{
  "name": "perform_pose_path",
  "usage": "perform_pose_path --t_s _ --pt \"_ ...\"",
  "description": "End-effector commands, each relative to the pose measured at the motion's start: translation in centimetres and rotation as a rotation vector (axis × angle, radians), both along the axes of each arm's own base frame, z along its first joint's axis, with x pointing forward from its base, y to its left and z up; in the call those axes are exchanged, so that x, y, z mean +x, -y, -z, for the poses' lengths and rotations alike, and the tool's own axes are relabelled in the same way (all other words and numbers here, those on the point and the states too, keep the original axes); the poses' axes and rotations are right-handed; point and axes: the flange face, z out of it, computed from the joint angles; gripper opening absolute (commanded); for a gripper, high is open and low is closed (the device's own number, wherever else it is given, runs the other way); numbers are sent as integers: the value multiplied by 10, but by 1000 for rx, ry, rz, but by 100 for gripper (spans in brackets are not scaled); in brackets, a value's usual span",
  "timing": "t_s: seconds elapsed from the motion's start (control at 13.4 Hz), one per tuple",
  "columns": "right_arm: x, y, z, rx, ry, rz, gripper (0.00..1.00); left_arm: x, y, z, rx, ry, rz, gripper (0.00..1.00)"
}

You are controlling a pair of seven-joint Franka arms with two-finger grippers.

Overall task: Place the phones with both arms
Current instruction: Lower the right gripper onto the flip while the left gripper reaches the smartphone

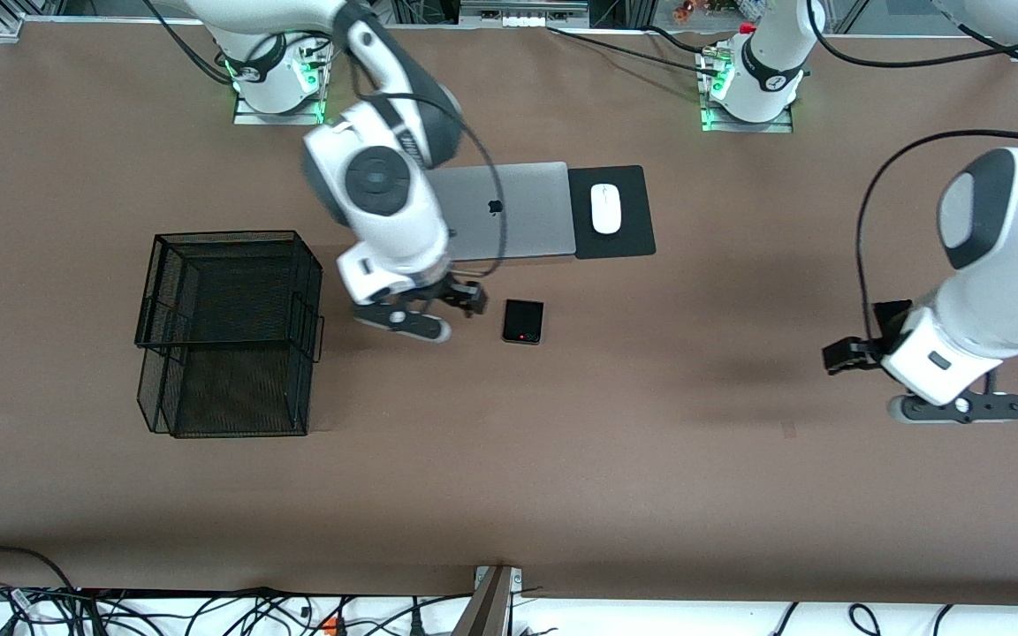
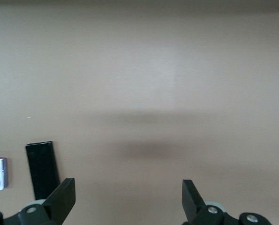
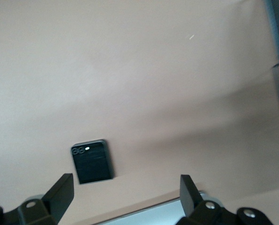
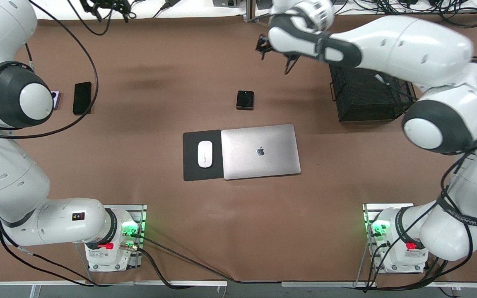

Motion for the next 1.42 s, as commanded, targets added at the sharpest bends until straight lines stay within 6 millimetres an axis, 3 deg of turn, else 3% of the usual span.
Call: perform_pose_path --t_s 0.0,0.07,0.15,0.37,0.67,1.04,1.19,1.34 --pt "-15 -50 24 -44 50 -15 100 -4 -54 1 20 -17 -42 100" --pt "-27 -65 36 -57 61 -50 100 -7 -73 7 25 -37 -68 100" --pt "-30 -71 47 -66 64 -71 100 -11 -107 21 22 -63 -110 100" --pt "-41 -88 73 -73 85 -151 100 -14 -170 84 -15 -158 -77 100" --pt "-52 -102 115 -77 97 -204 100 -17 -230 145 -31 -170 -25 100" --pt "-54 -109 161 -46 110 -143 100 -40 -256 209 18 -194 -26 100" --pt "-53 -109 166 -36 115 -101 100 -59 -278 233 5 -174 -54 100" --pt "-50 -107 172 -33 120 -90 100 -72 -277 247 -14 -183 -63 100"
